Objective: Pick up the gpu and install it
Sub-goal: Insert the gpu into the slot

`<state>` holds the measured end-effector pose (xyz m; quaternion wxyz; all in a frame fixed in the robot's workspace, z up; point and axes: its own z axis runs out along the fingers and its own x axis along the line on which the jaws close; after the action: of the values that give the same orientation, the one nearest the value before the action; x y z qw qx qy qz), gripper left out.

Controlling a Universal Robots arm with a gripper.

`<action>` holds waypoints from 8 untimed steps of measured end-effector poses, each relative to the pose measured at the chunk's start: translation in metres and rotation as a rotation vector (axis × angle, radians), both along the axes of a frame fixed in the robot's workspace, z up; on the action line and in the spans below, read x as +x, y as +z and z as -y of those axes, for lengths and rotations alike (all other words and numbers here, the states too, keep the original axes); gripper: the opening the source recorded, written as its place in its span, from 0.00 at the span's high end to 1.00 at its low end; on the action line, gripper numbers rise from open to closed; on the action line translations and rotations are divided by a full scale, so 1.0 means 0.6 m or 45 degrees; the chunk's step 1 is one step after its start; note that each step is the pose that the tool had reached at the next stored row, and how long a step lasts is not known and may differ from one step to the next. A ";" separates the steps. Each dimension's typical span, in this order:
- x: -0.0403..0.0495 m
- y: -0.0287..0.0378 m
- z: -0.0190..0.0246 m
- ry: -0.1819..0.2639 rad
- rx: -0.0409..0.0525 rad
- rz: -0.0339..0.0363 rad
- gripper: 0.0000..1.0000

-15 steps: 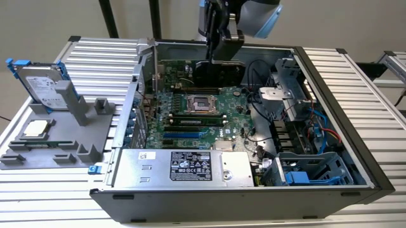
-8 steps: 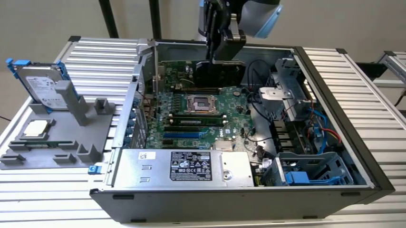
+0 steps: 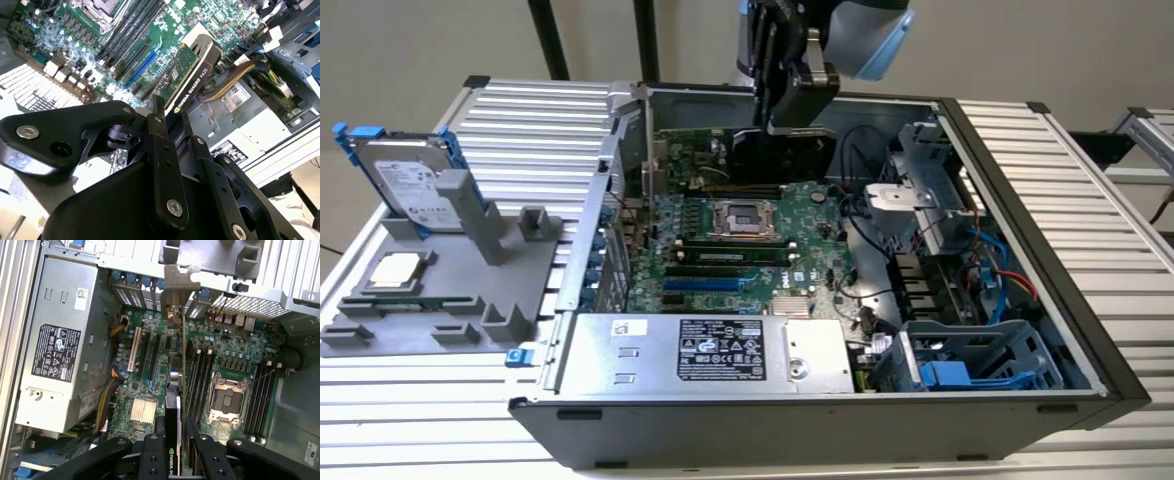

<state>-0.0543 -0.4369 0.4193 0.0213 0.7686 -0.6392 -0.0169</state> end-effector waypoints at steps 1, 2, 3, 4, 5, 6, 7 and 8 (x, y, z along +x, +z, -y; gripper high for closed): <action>0.000 0.000 0.0000 0.002 0.000 0.0000 1.00; 0.000 0.000 0.0000 0.004 0.000 0.0000 1.00; 0.000 0.000 0.0000 0.006 0.000 0.0000 1.00; 0.000 0.000 0.0000 0.008 0.000 0.0000 1.00; 0.000 0.000 0.0000 0.010 0.000 0.0000 1.00; 0.000 0.000 0.0000 0.012 0.000 0.0000 1.00; 0.000 0.000 0.0000 0.014 0.000 0.0000 1.00; 0.000 0.000 0.0000 0.016 0.000 0.0000 1.00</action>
<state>-0.0543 -0.4369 0.4192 0.0214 0.7726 -0.6343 -0.0168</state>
